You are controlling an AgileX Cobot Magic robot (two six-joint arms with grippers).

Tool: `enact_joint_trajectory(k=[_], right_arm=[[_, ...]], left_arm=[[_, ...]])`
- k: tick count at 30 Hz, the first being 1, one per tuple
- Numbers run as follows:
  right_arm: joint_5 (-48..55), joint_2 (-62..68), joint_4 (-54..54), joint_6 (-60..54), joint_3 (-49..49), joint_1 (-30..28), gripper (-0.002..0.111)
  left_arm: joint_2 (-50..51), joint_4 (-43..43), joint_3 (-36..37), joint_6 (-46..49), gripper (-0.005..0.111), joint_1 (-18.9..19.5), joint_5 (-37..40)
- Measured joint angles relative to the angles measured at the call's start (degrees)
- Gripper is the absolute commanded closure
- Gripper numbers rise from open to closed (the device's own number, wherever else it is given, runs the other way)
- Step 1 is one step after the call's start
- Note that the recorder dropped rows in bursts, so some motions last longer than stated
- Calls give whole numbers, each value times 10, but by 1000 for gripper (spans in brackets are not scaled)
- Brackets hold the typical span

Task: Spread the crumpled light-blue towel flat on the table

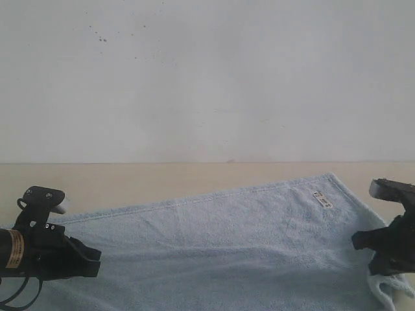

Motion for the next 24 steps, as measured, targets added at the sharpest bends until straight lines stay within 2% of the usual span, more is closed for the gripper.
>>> enact_joint_trajectory(k=[7,16,19,24], right_arm=[[2,-1,-298,278,0,0,107],[69,-35,-515,447,0,0,107],[69,-43,-536,481,0,-2,107],[42,-55,-476,423,0,-2,107]], left_arm=[[0,0,0,0,103,0,0],[0,0,0,-1,103,0,-3],[0,0,0,-4,103,0,-3],[0,0,0,-5,103,0,-6]])
